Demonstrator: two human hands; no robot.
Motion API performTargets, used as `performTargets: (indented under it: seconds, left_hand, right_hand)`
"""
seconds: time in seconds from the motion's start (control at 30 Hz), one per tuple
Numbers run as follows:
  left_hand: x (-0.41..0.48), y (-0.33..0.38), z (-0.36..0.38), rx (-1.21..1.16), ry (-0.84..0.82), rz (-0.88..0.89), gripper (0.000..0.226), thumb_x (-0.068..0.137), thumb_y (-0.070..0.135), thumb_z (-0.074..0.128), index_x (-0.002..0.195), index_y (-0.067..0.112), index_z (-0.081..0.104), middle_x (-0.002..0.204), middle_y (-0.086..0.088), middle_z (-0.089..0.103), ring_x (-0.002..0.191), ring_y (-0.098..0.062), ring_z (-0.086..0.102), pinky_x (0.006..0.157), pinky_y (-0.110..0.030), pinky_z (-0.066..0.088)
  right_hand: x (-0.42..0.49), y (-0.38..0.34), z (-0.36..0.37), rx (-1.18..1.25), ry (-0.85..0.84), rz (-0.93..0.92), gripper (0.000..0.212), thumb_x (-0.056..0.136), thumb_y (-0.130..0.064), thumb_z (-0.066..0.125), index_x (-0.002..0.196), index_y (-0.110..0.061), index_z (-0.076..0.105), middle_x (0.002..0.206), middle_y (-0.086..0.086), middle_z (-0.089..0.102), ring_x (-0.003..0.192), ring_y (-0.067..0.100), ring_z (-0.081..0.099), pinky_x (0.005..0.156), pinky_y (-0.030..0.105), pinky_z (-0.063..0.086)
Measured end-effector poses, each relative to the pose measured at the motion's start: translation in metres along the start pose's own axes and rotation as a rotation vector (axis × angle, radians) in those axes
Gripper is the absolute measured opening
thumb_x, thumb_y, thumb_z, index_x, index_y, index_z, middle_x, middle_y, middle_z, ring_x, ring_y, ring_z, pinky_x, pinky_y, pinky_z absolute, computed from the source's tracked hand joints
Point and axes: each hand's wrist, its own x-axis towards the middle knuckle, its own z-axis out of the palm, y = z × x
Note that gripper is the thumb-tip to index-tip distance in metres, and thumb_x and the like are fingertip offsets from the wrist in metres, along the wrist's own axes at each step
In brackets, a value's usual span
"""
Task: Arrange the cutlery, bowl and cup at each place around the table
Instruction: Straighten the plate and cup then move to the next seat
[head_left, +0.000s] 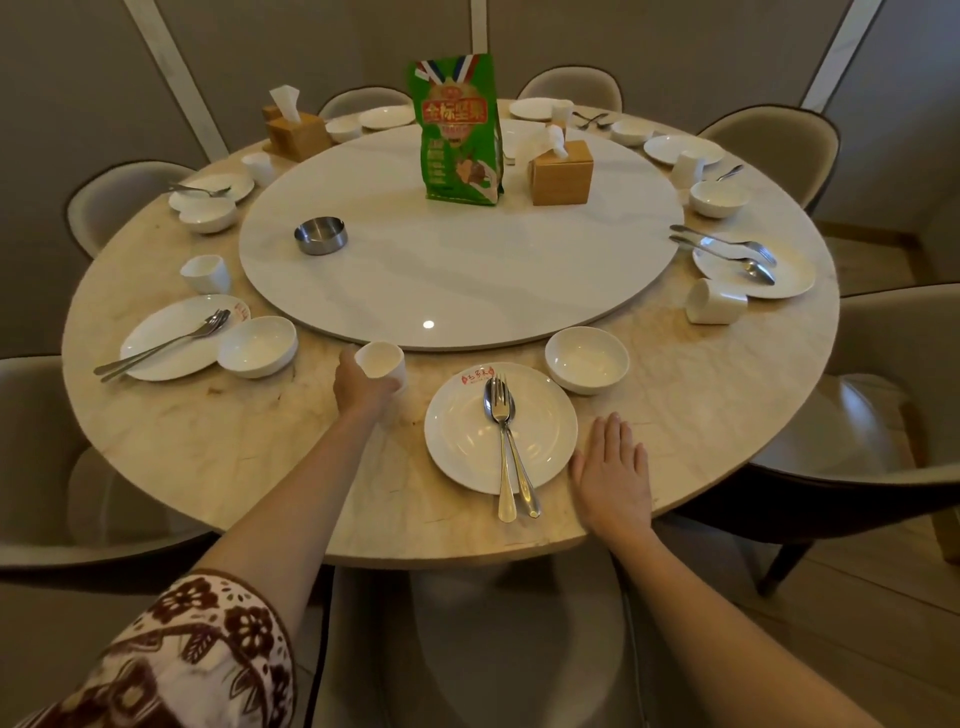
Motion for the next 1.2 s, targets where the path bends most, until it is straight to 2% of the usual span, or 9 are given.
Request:
performTargets:
  seconds: [0.13, 0.57, 0.8, 0.97, 1.2]
  left_hand:
    - [0.002, 0.000, 0.005, -0.057, 0.023, 0.011, 0.068, 0.070, 0.012, 0.079, 0.130, 0.016, 0.045, 0.129, -0.009, 0.055, 0.116, -0.029, 0.053, 0.093, -0.041, 0.050]
    - [-0.023, 0.001, 0.027, -0.064, 0.080, 0.078, 0.080, 0.062, 0.023, 0.088, 0.125, 0.008, 0.040, 0.128, -0.014, 0.051, 0.117, -0.031, 0.051, 0.087, -0.034, 0.043]
    - [-0.031, 0.000, 0.037, -0.076, 0.105, 0.061, 0.084, 0.059, 0.027, 0.090, 0.123, 0.008, 0.039, 0.129, -0.015, 0.048, 0.120, -0.034, 0.048, 0.093, -0.043, 0.048]
    - [-0.035, -0.001, 0.042, -0.078, 0.098, 0.044, 0.086, 0.060, 0.026, 0.089, 0.127, 0.007, 0.038, 0.131, -0.015, 0.045, 0.120, -0.034, 0.048, 0.090, -0.042, 0.048]
    - [-0.039, -0.005, 0.042, -0.052, 0.108, 0.042, 0.081, 0.063, 0.019, 0.087, 0.126, 0.003, 0.039, 0.130, -0.017, 0.045, 0.121, -0.036, 0.048, 0.095, -0.044, 0.047]
  right_hand:
    - [0.000, 0.001, 0.000, -0.005, 0.012, -0.001, 0.064, 0.101, -0.044, 0.005, 0.153, -0.009, -0.005, 0.162, 0.012, -0.011, 0.150, 0.025, -0.008, 0.122, 0.043, 0.004]
    - [-0.001, -0.001, -0.001, 0.003, 0.014, -0.003, 0.063, 0.102, -0.044, 0.008, 0.153, -0.009, -0.004, 0.162, 0.013, -0.009, 0.150, 0.025, -0.007, 0.121, 0.044, 0.004]
    - [-0.001, -0.001, -0.001, 0.003, 0.010, -0.002, 0.064, 0.101, -0.044, 0.007, 0.153, -0.009, -0.005, 0.162, 0.013, -0.009, 0.150, 0.026, -0.007, 0.122, 0.044, 0.004]
    - [-0.001, -0.001, -0.003, 0.001, 0.006, -0.005, 0.063, 0.102, -0.044, 0.007, 0.153, -0.009, -0.005, 0.162, 0.013, -0.010, 0.150, 0.026, -0.008, 0.121, 0.044, 0.003]
    - [0.000, -0.001, -0.002, -0.001, -0.004, -0.008, 0.063, 0.102, -0.044, 0.007, 0.153, -0.009, -0.004, 0.162, 0.013, -0.009, 0.150, 0.027, -0.007, 0.121, 0.045, 0.004]
